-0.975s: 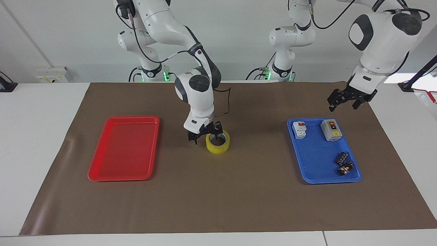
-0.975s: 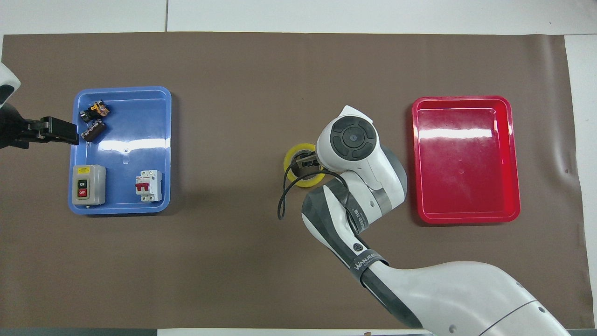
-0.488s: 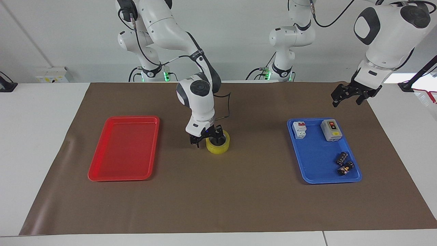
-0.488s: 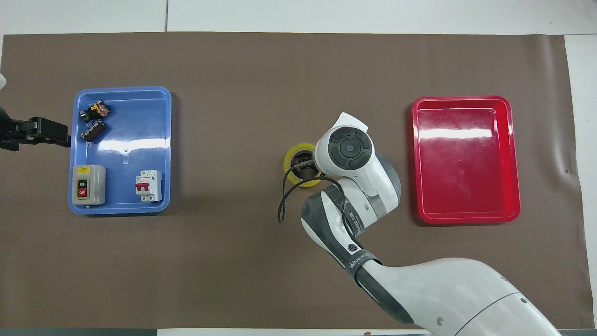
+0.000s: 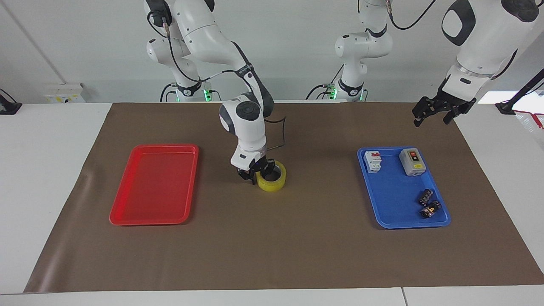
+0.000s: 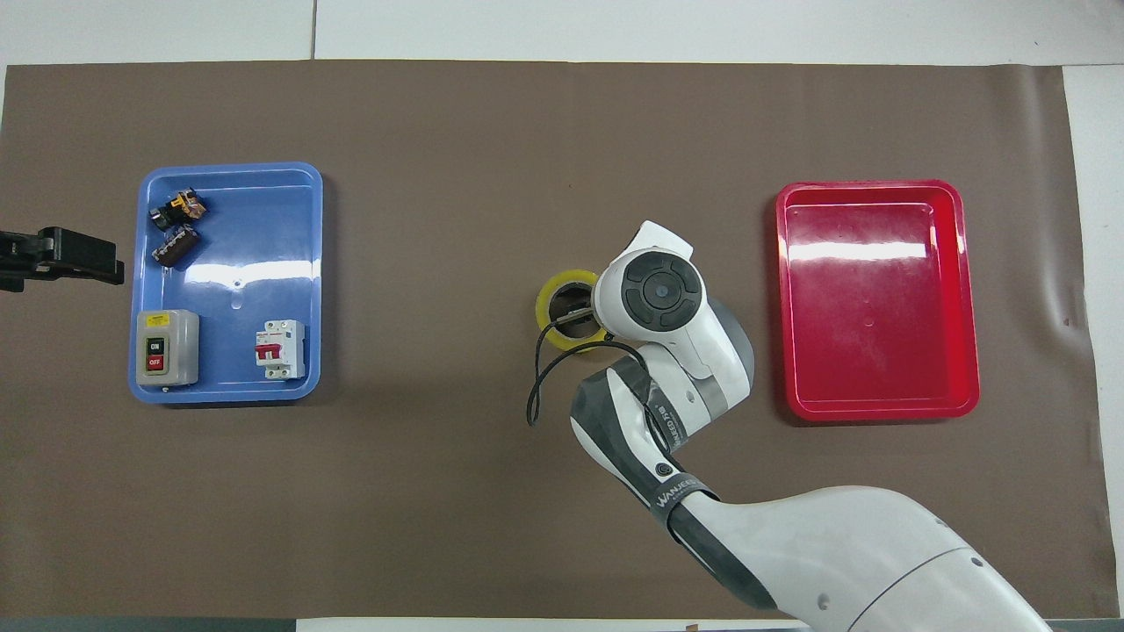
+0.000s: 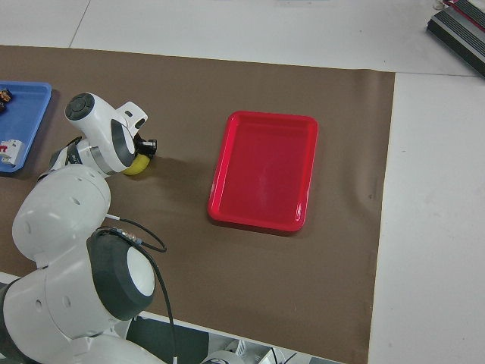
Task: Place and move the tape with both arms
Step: 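Carry the tape roll with the right gripper into the red tray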
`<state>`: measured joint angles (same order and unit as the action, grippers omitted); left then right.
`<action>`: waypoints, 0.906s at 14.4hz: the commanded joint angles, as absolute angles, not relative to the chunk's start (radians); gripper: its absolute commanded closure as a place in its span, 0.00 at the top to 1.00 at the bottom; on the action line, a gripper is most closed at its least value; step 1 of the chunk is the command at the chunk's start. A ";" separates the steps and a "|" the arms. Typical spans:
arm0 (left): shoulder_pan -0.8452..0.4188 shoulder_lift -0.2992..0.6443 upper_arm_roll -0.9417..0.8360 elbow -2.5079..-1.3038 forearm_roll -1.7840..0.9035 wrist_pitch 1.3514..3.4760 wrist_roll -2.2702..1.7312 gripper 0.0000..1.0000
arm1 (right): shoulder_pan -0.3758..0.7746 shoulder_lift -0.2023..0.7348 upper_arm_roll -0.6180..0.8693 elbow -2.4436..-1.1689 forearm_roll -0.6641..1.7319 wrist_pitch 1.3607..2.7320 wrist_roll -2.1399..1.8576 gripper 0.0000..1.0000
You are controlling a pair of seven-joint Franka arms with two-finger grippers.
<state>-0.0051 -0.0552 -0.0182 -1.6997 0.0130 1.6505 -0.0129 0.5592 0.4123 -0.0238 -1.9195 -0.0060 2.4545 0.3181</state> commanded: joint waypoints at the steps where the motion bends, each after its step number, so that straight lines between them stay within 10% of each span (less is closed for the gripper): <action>1: -0.009 -0.074 -0.021 -1.707 -0.015 1.632 0.002 1.00 | 0.560 0.400 -0.025 -1.927 0.005 2.456 0.324 0.00; 6: -0.012 -0.074 -0.028 -1.704 -0.015 1.611 -0.005 1.00 | 0.500 0.378 -0.029 -1.659 -0.003 2.037 0.311 0.00; 13: -0.002 -0.087 -0.025 -1.698 -0.011 1.563 -0.005 1.00 | 0.211 0.238 -0.031 -1.667 -0.012 1.838 -0.079 0.00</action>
<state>-0.0075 -0.0679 -0.0294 -1.6998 0.0104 1.5999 -0.0129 0.2957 0.2491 -0.0433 -1.6446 -0.0107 1.8392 0.0430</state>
